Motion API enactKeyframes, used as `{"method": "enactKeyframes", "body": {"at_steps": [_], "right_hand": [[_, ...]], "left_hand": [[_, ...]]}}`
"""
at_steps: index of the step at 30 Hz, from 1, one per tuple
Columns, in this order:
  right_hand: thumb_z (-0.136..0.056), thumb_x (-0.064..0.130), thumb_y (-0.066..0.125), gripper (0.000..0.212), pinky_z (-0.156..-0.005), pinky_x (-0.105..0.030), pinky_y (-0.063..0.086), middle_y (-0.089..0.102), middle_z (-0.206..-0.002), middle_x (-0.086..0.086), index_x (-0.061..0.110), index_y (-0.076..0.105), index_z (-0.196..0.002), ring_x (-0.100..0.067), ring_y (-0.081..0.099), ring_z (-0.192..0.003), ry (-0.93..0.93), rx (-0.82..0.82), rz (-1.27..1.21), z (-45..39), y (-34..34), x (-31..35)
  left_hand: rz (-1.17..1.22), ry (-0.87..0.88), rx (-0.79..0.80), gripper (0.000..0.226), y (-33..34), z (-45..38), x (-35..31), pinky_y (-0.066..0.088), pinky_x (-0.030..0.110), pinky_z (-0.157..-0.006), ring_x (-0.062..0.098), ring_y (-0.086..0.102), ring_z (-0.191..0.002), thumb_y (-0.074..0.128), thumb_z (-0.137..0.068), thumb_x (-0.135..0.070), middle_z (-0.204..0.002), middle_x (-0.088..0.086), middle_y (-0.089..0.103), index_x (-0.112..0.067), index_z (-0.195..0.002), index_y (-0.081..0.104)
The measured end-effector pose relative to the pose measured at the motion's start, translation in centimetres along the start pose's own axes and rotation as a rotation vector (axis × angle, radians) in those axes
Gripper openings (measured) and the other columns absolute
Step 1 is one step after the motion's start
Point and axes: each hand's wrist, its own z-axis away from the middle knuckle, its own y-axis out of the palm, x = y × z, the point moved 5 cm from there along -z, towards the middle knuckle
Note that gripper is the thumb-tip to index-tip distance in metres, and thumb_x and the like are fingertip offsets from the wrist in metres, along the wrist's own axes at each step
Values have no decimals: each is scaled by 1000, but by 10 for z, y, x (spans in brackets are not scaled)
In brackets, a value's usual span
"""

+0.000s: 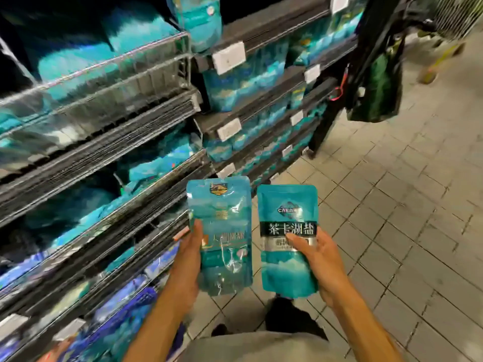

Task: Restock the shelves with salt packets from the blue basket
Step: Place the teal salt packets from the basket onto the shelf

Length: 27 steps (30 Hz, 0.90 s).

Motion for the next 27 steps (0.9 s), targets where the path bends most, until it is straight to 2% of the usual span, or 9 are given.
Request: {"method": "enactKeyframes", "body": {"at_steps": [2,7,10,13,15,17,21,27], "right_hand": [[-85,18,77,21,-72,-45,63,78,-104,-9,26,71,-103,-32,76,-92,-18,-29,3,-19,-35,14],[-85,22,79,20,-77,-48,63,78,-105,-6,33,73,-99,-30,76,-93,-57,-27,24,-75,-103,64],[-85,23,78,19,-68,-37,63,79,-103,-3,39,73,-93,-25,77,-89,-77,4,17,-105,-127,96],[-85,19,78,19,-64,-31,61,79,-103,-4,32,72,-98,-25,77,-88,-98,36,-8,-136,-139,126],[-84,21,79,25,-65,-33,62,79,-105,-5,24,69,-107,-26,77,-90,-116,43,-20,-158,-142,145],[-84,21,79,30,-68,-37,62,78,-106,-6,19,68,-112,-28,77,-92,-132,55,-33,-183,-140,164],[-84,20,79,27,-74,-41,63,78,-107,-8,20,70,-110,-29,76,-94,-195,88,-32,-236,-131,205],[-84,20,78,26,-77,-40,63,78,-109,-7,22,72,-109,-28,76,-97,-331,179,-5,-311,-96,283]], "left_hand": [[-31,-3,28,60,42,-15,0,62,43,-67,27,76,-97,56,-82,-65,-113,6,77,-23,-122,69],[-37,34,52,51,139,-49,-11,61,53,-78,31,74,-103,64,-78,-65,-119,6,75,-31,-117,72],[-30,68,31,64,184,-63,-30,55,62,-92,33,72,-109,64,-80,-65,-124,6,73,-27,-132,62],[-52,153,53,59,225,-74,-54,59,57,-84,30,75,-100,63,-77,-65,-115,5,77,-26,-121,68],[-53,204,88,45,247,-80,-70,61,53,-77,30,76,-99,71,-76,-56,-113,6,77,-29,-112,73],[-37,227,111,43,264,-92,-86,62,50,-73,31,76,-98,81,-70,-46,-113,9,77,-29,-108,75],[-16,281,121,44,292,-124,-127,61,43,-65,31,77,-92,86,-63,-42,-108,9,78,-30,-103,76],[-9,476,135,45,327,-161,-216,62,35,-66,25,77,-95,87,-60,-45,-108,6,78,-32,-101,77]]}}
